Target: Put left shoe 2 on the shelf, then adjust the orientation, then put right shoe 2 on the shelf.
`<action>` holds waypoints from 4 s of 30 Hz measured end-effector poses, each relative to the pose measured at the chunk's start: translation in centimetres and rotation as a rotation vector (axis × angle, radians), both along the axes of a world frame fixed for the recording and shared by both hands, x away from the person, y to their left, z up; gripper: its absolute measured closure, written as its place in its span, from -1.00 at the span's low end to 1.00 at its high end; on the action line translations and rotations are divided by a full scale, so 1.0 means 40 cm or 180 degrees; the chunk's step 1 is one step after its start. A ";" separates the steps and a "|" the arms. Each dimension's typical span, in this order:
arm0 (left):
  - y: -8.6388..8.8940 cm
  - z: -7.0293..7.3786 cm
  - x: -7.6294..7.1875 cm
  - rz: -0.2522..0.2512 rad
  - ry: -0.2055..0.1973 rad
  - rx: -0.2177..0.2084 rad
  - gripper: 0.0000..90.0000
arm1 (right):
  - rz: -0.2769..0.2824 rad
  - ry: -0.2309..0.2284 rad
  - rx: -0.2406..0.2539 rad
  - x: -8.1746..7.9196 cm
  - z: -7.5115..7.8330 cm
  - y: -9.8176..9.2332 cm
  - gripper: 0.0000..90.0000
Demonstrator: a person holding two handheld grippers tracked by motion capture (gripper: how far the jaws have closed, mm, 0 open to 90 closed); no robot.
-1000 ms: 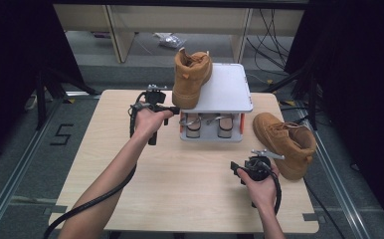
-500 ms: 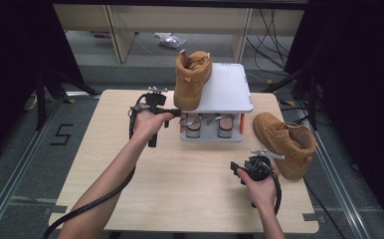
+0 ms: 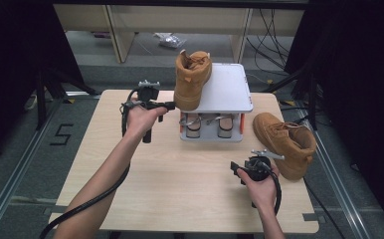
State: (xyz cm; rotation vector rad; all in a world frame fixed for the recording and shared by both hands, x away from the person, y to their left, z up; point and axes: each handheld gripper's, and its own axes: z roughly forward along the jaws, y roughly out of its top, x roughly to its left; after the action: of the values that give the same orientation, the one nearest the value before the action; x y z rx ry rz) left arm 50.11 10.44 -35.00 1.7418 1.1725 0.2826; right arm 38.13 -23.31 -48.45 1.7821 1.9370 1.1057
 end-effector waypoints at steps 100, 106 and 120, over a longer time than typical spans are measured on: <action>0.312 -0.304 -0.189 0.0593 -0.0201 -0.0397 0.67 | -0.0184 -0.0284 -0.0085 0.003 0.224 -0.189 0.36; 0.315 -0.305 -0.196 0.0622 -0.0193 -0.0415 0.66 | -0.0269 -0.0280 -0.0121 0.008 0.264 -0.222 0.37; 0.312 -0.317 -0.196 0.0611 -0.0131 -0.0402 0.65 | -0.0450 -0.0238 -0.0154 0.014 0.309 -0.291 0.39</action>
State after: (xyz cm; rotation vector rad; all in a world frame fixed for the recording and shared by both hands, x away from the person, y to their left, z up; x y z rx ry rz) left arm 42.26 22.94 -47.69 1.5101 1.3016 0.3505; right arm 38.71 -34.96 -36.11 1.7949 1.7507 1.0537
